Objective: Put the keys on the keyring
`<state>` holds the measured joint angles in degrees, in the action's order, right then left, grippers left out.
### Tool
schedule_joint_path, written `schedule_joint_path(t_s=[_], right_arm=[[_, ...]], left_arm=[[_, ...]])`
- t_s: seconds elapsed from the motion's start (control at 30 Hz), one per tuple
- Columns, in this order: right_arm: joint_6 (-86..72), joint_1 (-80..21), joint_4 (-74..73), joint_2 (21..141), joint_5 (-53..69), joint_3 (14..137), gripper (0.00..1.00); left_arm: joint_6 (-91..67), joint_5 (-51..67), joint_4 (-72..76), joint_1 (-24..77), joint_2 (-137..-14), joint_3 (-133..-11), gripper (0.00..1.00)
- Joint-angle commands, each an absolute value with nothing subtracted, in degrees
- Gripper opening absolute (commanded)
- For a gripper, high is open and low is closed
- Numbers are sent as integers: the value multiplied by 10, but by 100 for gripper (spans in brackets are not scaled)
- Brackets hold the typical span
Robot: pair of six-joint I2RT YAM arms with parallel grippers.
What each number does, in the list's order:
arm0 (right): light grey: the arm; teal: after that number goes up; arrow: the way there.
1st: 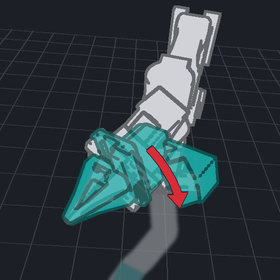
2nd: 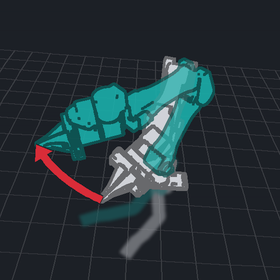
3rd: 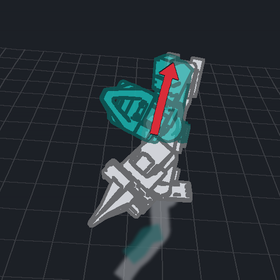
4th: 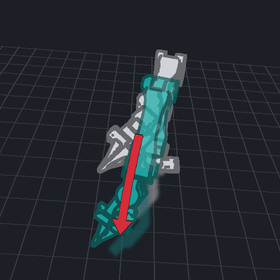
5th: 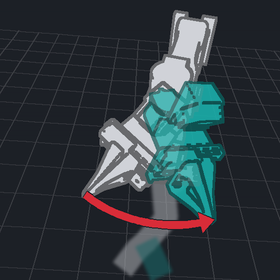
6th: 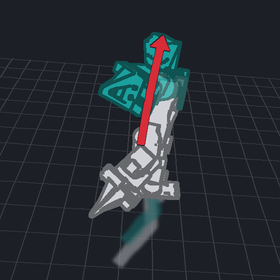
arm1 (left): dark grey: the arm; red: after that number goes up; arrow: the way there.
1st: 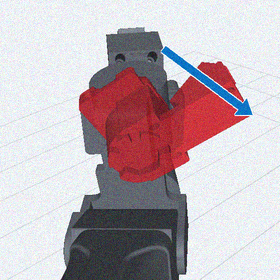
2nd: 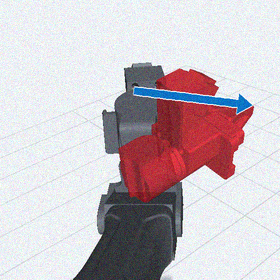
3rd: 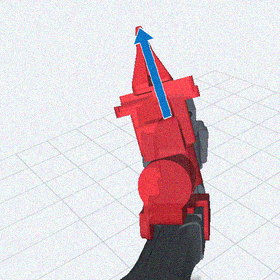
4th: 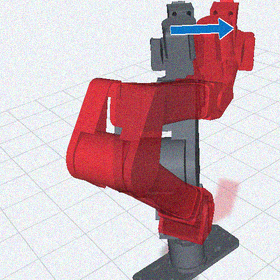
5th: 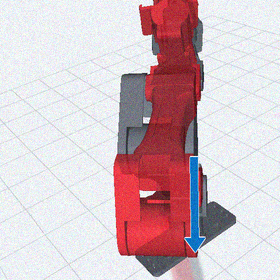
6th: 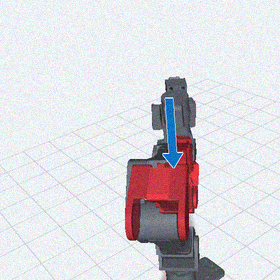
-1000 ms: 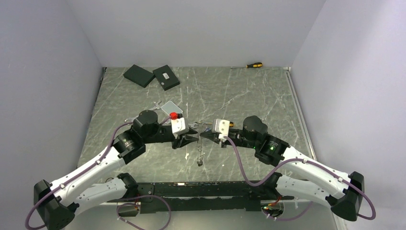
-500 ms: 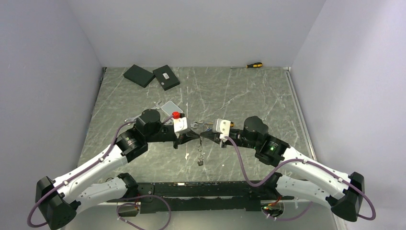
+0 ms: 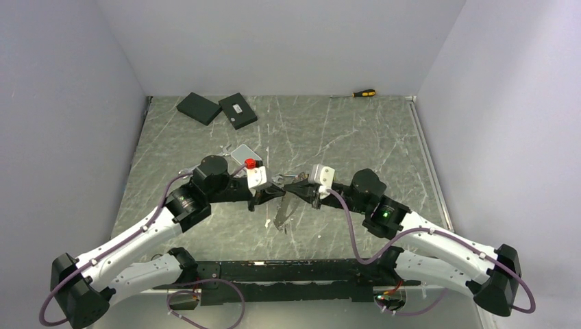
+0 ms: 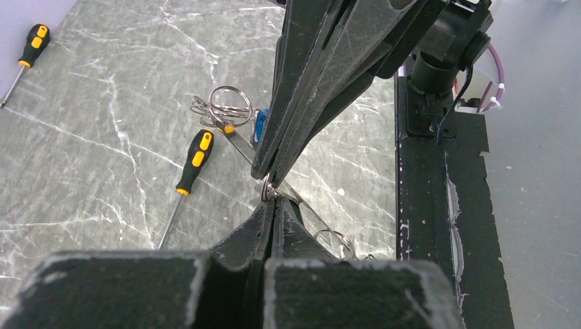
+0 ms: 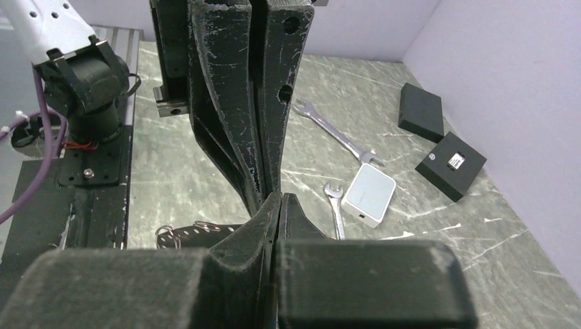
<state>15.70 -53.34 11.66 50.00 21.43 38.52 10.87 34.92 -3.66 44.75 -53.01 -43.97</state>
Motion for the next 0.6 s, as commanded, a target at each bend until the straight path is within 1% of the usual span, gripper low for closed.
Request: schedule_joint_path(t_s=[0.0, 0.3, 0.33, 0.4, 0.47, 0.57], right_arm=[[128, -533, 236, 506, 189, 388, 0], [84, -533, 316, 525, 166, 368, 0], [85, -533, 314, 527, 167, 370, 0], [88, -533, 308, 526, 171, 371, 0], [96, -533, 301, 518, 177, 369, 0], [103, -532, 289, 504, 194, 366, 0]], left_arm=[[107, 369, -25, 449, -519, -442, 0], [106, 365, -25, 448, -512, -440, 0], [106, 364, -27, 449, -512, -442, 4], [108, 362, -36, 449, -510, -443, 17], [111, 354, -44, 448, -505, -443, 28], [115, 338, -47, 449, -491, -439, 38]])
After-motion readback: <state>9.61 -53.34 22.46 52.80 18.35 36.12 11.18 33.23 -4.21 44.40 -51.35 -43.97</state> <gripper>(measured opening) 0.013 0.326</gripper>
